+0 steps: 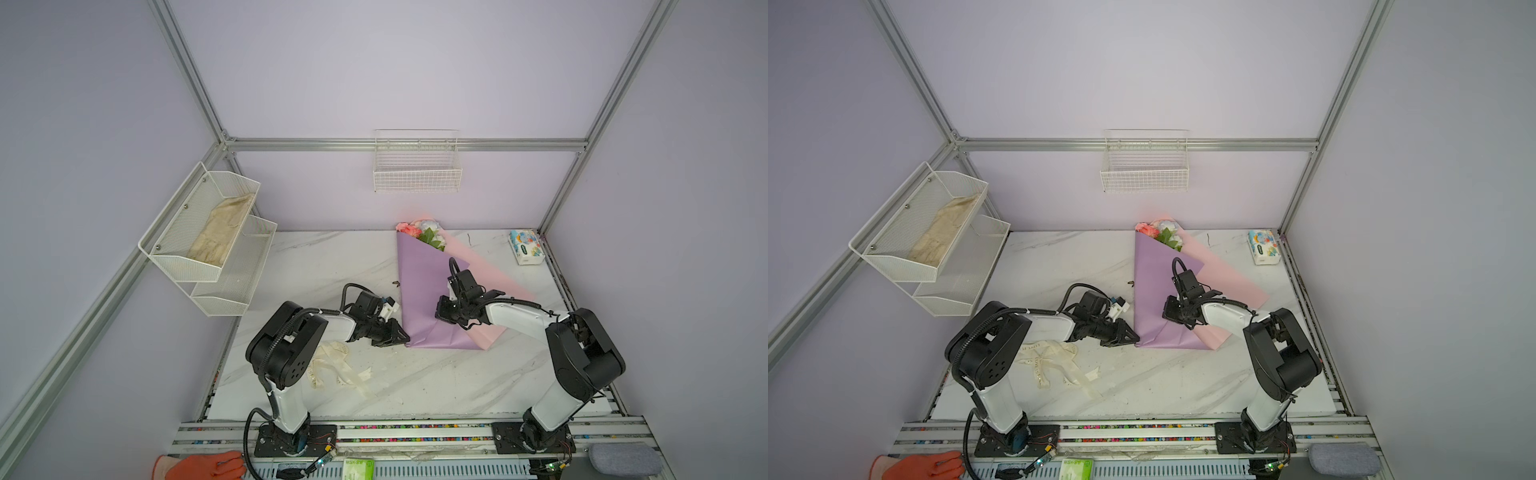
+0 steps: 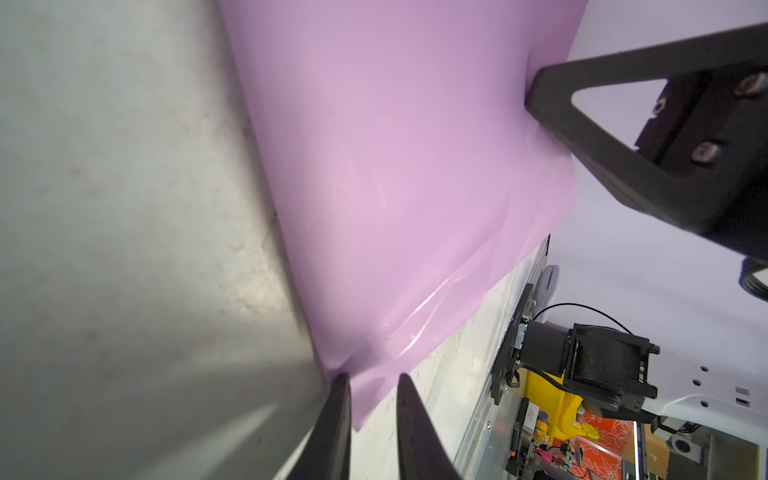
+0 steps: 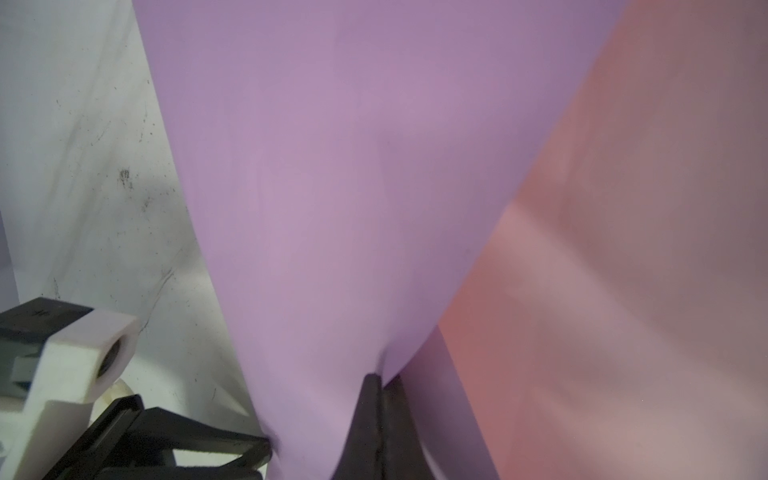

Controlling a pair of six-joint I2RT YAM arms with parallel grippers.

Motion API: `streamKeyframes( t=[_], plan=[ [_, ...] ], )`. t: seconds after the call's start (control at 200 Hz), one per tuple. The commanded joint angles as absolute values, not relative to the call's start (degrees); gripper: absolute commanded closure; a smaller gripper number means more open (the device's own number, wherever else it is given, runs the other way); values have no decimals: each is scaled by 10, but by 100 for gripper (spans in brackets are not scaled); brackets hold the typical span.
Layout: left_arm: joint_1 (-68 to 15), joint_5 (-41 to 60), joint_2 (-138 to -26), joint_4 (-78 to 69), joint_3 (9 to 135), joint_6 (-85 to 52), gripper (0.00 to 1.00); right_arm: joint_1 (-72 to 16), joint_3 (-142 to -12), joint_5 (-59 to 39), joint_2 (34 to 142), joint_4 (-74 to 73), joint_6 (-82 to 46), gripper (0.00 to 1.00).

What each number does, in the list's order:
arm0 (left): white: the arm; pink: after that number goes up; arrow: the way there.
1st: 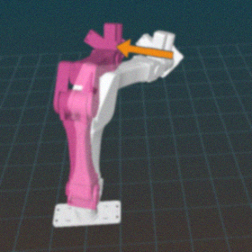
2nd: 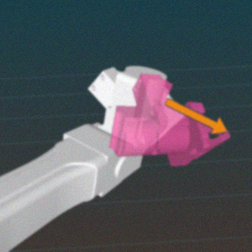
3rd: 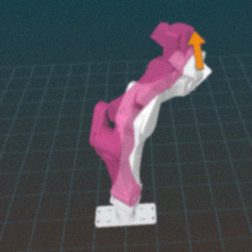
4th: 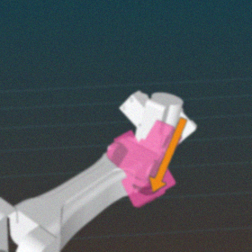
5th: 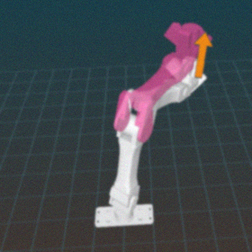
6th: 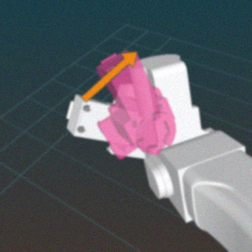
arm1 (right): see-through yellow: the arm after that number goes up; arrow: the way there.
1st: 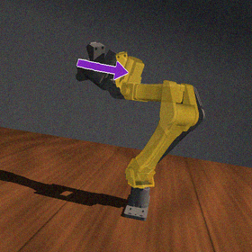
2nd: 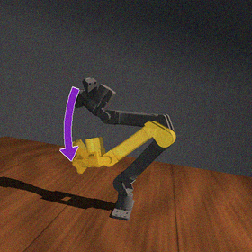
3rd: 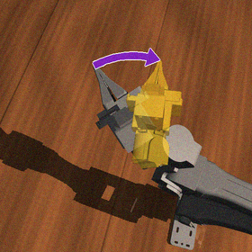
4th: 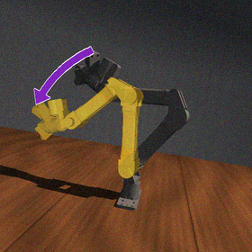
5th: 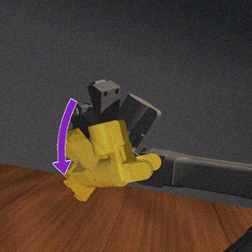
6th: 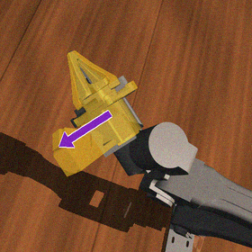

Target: Tie the bouquet of fake flowers

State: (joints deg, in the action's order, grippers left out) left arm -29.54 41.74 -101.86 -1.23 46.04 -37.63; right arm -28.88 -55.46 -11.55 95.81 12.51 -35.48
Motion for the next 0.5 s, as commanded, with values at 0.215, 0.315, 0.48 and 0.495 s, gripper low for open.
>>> streamKeyframes(
  t=[0.215, 0.315, 0.48, 0.495],
  plan=[
    [-300, 416, -996, 16, 577, -355, 77, -286, -546, -103, 956, 134, -339, 100],
    [-300, 422, -1041, 12, 617, -358, 77, -286, -547, -108, 955, 134, -339, 100],
    [-308, 460, -1097, 10, 649, -362, 80, -286, -546, -110, 952, 130, -342, 98],
    [-310, 464, -1100, 9, 649, -361, 80, -286, -546, -111, 952, 130, -343, 98]
  ],
)
